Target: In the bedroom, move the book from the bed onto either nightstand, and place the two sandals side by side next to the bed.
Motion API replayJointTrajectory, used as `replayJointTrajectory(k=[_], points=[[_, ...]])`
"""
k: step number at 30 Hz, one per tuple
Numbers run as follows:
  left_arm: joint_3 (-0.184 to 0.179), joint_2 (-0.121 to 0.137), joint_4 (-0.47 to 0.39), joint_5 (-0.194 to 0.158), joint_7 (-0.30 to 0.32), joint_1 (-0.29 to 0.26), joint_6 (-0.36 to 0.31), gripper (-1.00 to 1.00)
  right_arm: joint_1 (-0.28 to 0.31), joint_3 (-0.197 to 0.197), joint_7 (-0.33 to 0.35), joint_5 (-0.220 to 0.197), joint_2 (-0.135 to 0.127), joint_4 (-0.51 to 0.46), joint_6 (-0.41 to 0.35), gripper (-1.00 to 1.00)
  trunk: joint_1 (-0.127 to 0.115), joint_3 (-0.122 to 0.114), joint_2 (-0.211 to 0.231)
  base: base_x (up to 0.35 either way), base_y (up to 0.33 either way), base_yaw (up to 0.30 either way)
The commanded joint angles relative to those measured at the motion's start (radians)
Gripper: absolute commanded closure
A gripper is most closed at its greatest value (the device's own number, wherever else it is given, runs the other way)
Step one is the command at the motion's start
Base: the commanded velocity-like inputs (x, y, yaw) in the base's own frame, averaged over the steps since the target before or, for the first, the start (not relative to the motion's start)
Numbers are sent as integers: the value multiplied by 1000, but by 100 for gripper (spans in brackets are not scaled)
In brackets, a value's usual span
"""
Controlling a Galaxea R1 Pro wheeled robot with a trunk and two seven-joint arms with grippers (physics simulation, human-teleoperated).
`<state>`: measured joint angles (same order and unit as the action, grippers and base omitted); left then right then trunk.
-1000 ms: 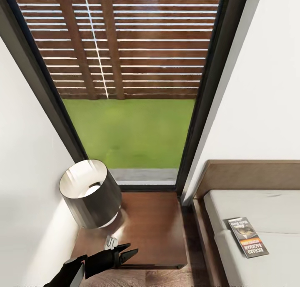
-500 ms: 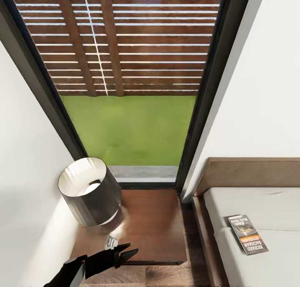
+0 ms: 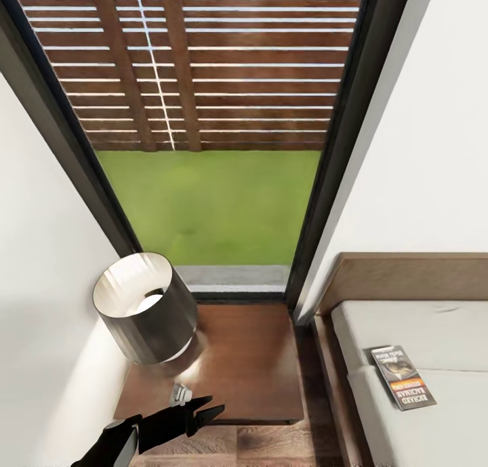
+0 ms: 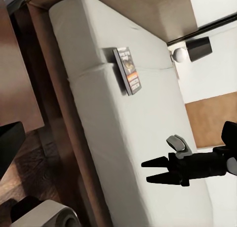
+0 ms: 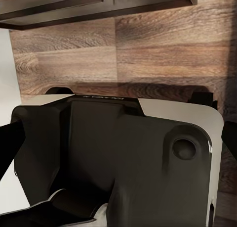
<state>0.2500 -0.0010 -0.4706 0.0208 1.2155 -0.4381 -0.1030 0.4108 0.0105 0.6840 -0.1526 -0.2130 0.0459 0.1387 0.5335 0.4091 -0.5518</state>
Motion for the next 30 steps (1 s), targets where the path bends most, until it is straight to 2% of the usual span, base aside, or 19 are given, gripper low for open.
replayJointTrajectory(k=[1, 17, 30], points=[[5, -1, 0, 2, 6, -1, -11, -100, 2, 2, 5, -7, 0, 5, 5, -100, 0, 2, -1, 0, 0, 0], [5, -1, 1, 2, 4, -1, -11, -100, 2, 2, 5, -7, 1, 5, 6, -100, 0, 4, -1, 0, 0, 0], [5, -1, 1, 2, 4, -1, -11, -100, 2, 2, 5, -7, 2, 5, 6, -100, 0, 22, -1, 0, 0, 0]])
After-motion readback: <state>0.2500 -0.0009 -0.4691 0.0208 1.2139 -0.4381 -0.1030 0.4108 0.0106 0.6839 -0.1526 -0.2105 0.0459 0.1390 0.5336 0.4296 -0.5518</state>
